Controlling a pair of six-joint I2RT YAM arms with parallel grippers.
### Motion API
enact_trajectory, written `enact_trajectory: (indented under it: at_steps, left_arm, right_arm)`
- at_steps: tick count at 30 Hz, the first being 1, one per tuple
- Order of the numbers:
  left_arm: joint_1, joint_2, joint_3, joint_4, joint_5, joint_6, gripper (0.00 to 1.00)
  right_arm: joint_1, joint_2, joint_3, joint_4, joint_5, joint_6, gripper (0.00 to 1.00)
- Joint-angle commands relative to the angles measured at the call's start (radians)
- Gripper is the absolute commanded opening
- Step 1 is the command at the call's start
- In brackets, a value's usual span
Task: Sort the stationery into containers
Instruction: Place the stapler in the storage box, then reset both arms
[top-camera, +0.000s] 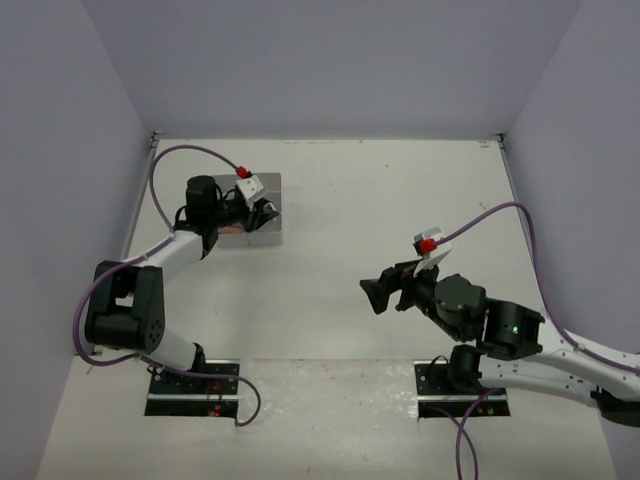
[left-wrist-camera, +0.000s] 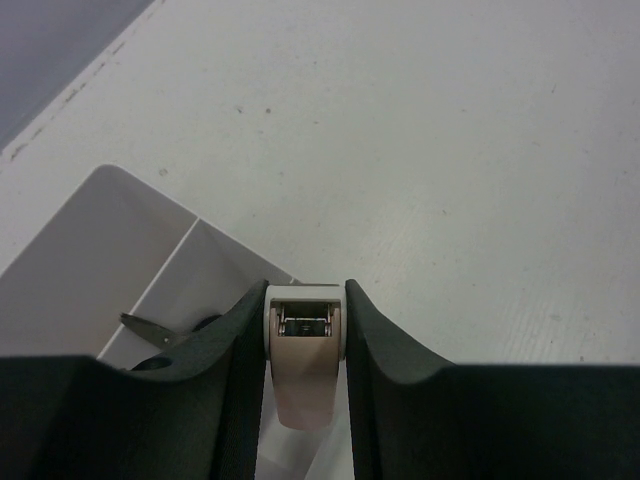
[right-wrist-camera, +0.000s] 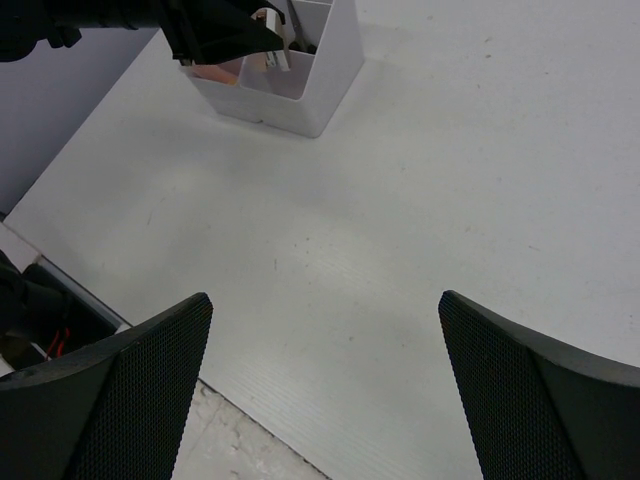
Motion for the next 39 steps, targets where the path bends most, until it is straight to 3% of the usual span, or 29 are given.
enact_trajectory:
  at_steps: [1, 8, 12, 21, 24, 29, 34, 36, 39]
  left_arm:
    - [0.008, 0.023, 0.025, -0.029, 0.03, 0.083, 0.05]
    - [0.008, 0.044, 0.025, -0.055, -0.006, 0.101, 0.14]
    - [0.008, 0.059, 0.018, -0.05, -0.027, 0.078, 0.28]
    - [0.008, 0.033, 0.025, -0.049, -0.069, 0.045, 0.42]
    - [0.007, 0.031, 0.041, -0.061, -0.075, 0.028, 0.57]
    - [0.008, 0.01, 0.078, -0.075, -0.053, 0.002, 0.57]
    - [0.008, -0.096, 0.168, -0.13, -0.036, -0.129, 0.59]
    - [0.007, -0.154, 0.21, -0.221, -0.065, -0.215, 1.0]
    - [0.006, -0.364, 0.227, -0.373, -0.236, -0.412, 1.0]
  right_arm:
    - [-0.002, -0.014, 0.0, -0.029, 0.027, -0.005, 0.99]
    - [-0.001, -0.017, 0.0, -0.036, 0.03, -0.011, 0.99]
    - [-0.002, -0.023, -0.002, -0.041, 0.029, -0.014, 0.99]
    - [-0.001, -0.035, -0.002, -0.041, 0.02, -0.02, 0.99]
    - [-0.001, -0.033, -0.002, -0.041, 0.016, -0.02, 0.99]
    - [-0.002, -0.026, 0.003, -0.041, 0.014, -0.023, 0.99]
    - [-0.001, -0.014, 0.016, -0.035, 0.027, -0.03, 0.99]
    - [-0.001, -0.008, 0.028, -0.034, 0.054, -0.031, 0.99]
    - [-0.001, -0.003, 0.058, -0.081, 0.142, 0.0, 0.99]
